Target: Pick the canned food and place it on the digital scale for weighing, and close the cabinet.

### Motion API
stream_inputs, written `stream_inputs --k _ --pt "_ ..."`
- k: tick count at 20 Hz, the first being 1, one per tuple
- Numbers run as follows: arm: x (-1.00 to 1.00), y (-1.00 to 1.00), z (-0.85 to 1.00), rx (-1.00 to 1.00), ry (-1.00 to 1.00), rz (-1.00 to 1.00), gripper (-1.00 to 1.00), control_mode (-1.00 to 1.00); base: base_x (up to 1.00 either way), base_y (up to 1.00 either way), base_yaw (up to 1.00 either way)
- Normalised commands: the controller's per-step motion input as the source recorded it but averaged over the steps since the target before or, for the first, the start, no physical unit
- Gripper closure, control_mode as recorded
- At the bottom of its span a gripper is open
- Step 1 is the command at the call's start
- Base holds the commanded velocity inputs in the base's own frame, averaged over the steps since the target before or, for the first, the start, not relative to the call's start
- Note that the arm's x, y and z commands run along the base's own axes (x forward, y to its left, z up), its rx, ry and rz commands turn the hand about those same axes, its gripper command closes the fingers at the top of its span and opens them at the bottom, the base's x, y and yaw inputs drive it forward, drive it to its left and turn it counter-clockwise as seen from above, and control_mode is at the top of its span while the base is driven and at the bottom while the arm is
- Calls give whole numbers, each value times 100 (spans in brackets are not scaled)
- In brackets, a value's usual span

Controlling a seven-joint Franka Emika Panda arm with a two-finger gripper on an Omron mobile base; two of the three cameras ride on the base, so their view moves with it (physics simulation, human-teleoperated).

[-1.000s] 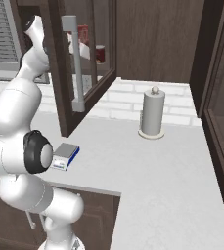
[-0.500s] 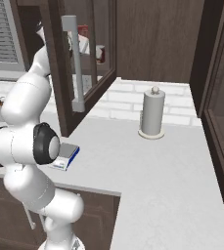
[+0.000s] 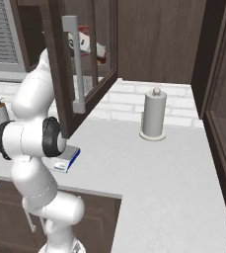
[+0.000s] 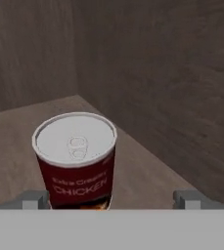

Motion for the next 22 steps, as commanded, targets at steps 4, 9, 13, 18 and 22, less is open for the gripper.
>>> stream_inputs --k 4,9,13,18,22 --pt "34 0 0 0 0 0 -100 -100 0 0 0" --pt "32 0 -1 0 0 0 -100 -100 0 0 0" --pt "23 0 -10 0 0 0 100 -100 0 0 0" --pt "11 -12 -19 0 0 0 100 -100 0 0 0" --pt "2 5 -29 -1 -9 0 100 -100 0 0 0"
